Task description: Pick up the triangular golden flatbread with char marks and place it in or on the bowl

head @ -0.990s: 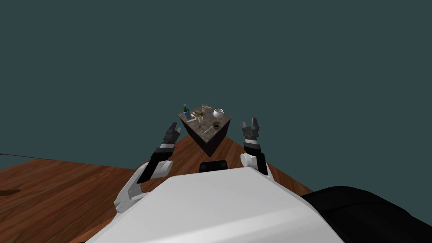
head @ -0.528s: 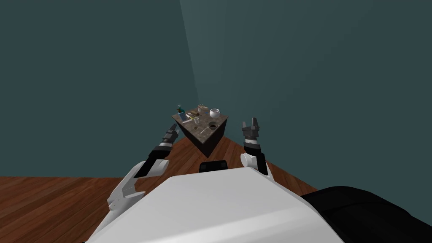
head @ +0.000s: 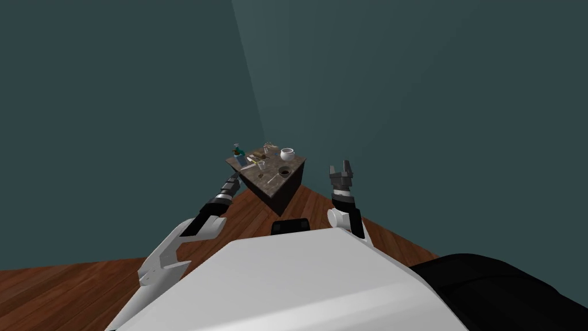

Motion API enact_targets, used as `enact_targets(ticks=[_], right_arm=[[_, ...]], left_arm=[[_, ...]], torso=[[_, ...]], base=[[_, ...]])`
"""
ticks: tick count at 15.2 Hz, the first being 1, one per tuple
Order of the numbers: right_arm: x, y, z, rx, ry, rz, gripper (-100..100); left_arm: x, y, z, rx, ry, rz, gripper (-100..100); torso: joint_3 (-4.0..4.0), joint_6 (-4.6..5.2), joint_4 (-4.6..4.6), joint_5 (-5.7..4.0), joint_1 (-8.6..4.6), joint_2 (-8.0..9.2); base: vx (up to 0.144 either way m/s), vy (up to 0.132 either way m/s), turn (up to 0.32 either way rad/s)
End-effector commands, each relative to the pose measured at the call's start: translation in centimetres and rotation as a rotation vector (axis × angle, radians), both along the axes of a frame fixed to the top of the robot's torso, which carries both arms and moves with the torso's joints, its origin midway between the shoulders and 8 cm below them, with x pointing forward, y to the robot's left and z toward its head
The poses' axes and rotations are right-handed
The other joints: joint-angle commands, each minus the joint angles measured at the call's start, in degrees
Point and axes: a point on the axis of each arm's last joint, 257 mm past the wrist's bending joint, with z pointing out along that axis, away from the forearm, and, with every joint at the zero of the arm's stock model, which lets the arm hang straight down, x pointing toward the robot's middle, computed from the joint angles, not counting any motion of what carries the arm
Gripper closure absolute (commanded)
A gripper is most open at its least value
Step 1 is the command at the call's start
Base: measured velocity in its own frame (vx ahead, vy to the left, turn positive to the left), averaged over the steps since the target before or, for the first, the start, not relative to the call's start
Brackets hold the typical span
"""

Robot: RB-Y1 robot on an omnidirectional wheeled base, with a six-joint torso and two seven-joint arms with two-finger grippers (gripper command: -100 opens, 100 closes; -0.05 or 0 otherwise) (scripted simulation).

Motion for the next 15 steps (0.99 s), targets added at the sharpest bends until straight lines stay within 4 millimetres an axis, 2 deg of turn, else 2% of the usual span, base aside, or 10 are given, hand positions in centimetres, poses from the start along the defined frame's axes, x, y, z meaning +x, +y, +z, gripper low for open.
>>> enact_targets(ticks=[1,3,6,8,9,10,11,13,14,15], right_arm=[[0.0,0.0,0.0,0.000,0.000,0.000,0],[0.0,0.0,0.0,0.000,0.000,0.000,0],[0.0,0.0,0.0,0.000,0.000,0.000,0],[0.0,0.0,0.0,0.000,0.000,0.000,0],[0.0,0.0,0.0,0.000,0.000,0.000,0],[0.0,0.0,0.0,0.000,0.000,0.000,0],[0.0,0.0,0.0,0.000,0.000,0.000,0],[0.0,0.0,0.0,0.000,0.000,0.000,0],[0.0,0.0,0.0,0.000,0.000,0.000,0],[0.0,0.0,0.0,0.000,0.000,0.000,0]], left_arm=[[0.3,1.5,-1.3,0.015,0.054,0.025,-100],[0.3,1.7,-1.7,0.014,0.073,0.034,-100],[0.5,4.4,-3.6,0.037,0.160,0.077,-100],[0.4,4.7,-4.2,0.035,0.185,0.090,-100],[0.3,6.0,-5.0,0.046,0.224,0.111,-100],[0.2,6.2,-5.4,0.045,0.240,0.119,-100],[0.2,7.4,-5.9,0.055,0.269,0.135,-100],[0.0,7.7,-6.5,0.053,0.295,0.148,-100],[-0.2,9.0,-7.2,0.061,0.334,0.171,-100],[-0.3,9.2,-7.6,0.060,0.349,0.178,-100]], torso=[[0.00,0.00,0.00,0.00,0.00,0.00],[0.00,0.02,0.00,0.00,-0.02,-0.01],[0.00,0.02,0.00,0.00,0.00,-0.01],[-0.02,0.02,-0.01,-0.01,-0.04,-0.04],[-0.02,0.00,-0.01,0.00,-0.01,-0.03],[-0.02,0.03,-0.01,0.00,-0.01,-0.04],[-0.03,0.02,-0.01,0.00,-0.01,-0.05],[-0.05,0.02,-0.02,-0.01,-0.04,-0.08],[-0.04,-0.01,-0.02,0.00,-0.01,-0.07],[-0.04,0.02,-0.01,0.00,0.00,-0.07]], base=[[0.012,-0.045,-0.128],[0.013,-0.039,-0.095],[0.017,-0.047,-0.167],[0.024,-0.043,-0.105],[0.024,-0.043,-0.141],[0.029,-0.044,-0.156],[0.032,-0.052,-0.205],[0.034,-0.042,-0.093],[0.034,-0.039,-0.110],[0.035,-0.035,-0.137]])
